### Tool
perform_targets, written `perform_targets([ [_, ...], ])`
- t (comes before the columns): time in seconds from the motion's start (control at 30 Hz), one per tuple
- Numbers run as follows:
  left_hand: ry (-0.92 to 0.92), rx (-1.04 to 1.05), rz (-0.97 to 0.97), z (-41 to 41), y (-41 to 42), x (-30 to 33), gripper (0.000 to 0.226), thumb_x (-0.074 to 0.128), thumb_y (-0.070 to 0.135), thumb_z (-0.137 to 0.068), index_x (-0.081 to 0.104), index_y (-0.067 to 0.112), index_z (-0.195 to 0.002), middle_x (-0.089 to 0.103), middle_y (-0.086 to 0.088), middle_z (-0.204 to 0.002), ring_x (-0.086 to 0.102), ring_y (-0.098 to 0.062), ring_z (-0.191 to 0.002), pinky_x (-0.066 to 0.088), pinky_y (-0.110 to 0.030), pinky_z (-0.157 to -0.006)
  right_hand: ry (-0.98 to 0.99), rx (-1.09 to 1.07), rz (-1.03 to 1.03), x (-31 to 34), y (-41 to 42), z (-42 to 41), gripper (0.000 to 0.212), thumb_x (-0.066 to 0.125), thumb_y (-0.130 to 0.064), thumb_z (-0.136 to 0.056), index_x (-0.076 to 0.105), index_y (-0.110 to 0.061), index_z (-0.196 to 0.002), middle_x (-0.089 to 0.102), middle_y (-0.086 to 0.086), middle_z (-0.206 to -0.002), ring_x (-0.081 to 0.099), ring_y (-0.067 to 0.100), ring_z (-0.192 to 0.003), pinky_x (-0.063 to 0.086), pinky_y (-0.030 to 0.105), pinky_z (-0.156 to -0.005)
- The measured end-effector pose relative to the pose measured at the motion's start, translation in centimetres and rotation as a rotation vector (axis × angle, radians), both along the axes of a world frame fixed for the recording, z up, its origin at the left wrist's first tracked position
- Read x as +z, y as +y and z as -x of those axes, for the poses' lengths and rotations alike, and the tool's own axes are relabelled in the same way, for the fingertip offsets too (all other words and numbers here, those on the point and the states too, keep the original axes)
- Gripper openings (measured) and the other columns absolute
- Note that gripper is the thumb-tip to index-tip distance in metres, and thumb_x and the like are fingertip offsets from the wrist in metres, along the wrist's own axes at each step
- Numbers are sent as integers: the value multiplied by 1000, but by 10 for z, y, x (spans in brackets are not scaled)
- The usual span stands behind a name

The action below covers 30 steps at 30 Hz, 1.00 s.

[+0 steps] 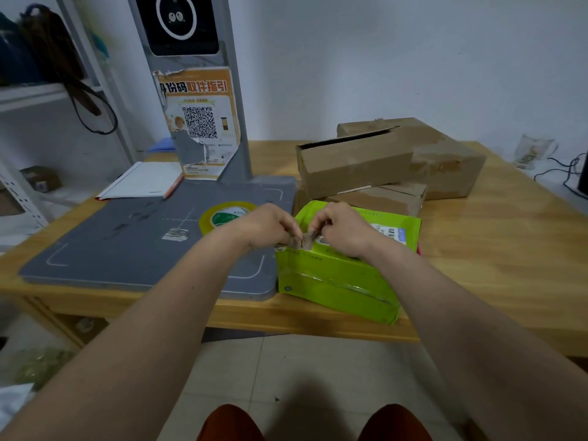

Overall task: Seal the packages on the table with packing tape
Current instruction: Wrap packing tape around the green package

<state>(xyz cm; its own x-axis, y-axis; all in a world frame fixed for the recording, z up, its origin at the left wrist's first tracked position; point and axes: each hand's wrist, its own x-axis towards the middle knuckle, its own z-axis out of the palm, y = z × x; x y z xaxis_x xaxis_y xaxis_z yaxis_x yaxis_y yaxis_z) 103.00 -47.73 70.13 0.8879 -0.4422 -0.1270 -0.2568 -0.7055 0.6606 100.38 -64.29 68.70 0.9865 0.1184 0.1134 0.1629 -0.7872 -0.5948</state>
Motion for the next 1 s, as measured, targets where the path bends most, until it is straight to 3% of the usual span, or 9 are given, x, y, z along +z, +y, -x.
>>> perform_targets([
  [0.07,-137,2,-73,-2,-3,-2,27,76,2,-78,67,26,-70,60,13,-69,55,-3,-64,42,-18,-59,-7,10,-54,0,-1,1,41,47,11,-77,67,-24,-70,63,-1,-82,57,20,-88,45,29,-80],
  [0.2,-291,-67,-456,-6,-17,5,36,79,17,-69,45,29,-73,47,9,-77,48,-15,-71,36,-27,-52,-42,0,-185,-6,0,4,52,40,18,-74,62,-25,-54,63,1,-72,59,21,-82,50,31,-76],
  [0.33,-431,-137,-680,-4,-31,8,36,80,28,-70,46,22,-83,45,4,-82,48,-20,-80,36,-31,-60,-49,3,-221,-7,0,5,56,40,20,-71,61,-26,-49,59,-7,-60,54,13,-68,46,24,-67],
  [0.43,-503,-186,-649,-3,-33,7,31,79,24,-73,51,19,-84,41,4,-76,46,-20,-80,36,-32,-62,-52,-7,-243,-8,-1,5,57,40,21,-70,61,-26,-46,57,-11,-53,50,3,-57,39,17,-56],
  [0.63,-502,-57,-348,8,-23,12,14,75,13,-71,72,25,-77,69,8,-81,65,-16,-86,40,-24,-66,-22,-22,-245,-7,-5,2,51,39,21,-70,66,-18,-52,51,-19,-36,48,-8,-43,29,7,-41],
  [0.73,-500,-20,-404,15,-27,10,20,76,8,-70,74,24,-82,72,1,-93,65,-21,-90,41,-26,-66,-23,-28,-239,-8,-4,3,45,39,21,-70,70,-9,-58,51,-16,-37,49,-5,-43,30,8,-42],
  [0.83,-417,15,-499,18,-31,8,22,77,6,-69,63,20,-79,68,-5,-96,63,-27,-90,44,-32,-64,-32,-26,-229,-9,-1,4,50,40,20,-69,66,-19,-52,56,-12,-48,50,2,-53,38,16,-52],
  [0.9,-350,25,-521,16,-32,11,17,76,8,-71,68,11,-86,69,-8,-98,65,-27,-89,52,-35,-66,-38,-33,-223,-10,-1,4,53,41,20,-69,64,-24,-50,53,-16,-45,48,1,-53,36,14,-50],
  [1.0,-288,15,-497,15,-33,16,20,76,8,-72,72,8,-92,69,-8,-97,64,-24,-85,52,-32,-66,-42,-16,-217,-9,-2,4,51,43,19,-71,66,-23,-52,50,-18,-40,47,-1,-51,35,13,-48],
])
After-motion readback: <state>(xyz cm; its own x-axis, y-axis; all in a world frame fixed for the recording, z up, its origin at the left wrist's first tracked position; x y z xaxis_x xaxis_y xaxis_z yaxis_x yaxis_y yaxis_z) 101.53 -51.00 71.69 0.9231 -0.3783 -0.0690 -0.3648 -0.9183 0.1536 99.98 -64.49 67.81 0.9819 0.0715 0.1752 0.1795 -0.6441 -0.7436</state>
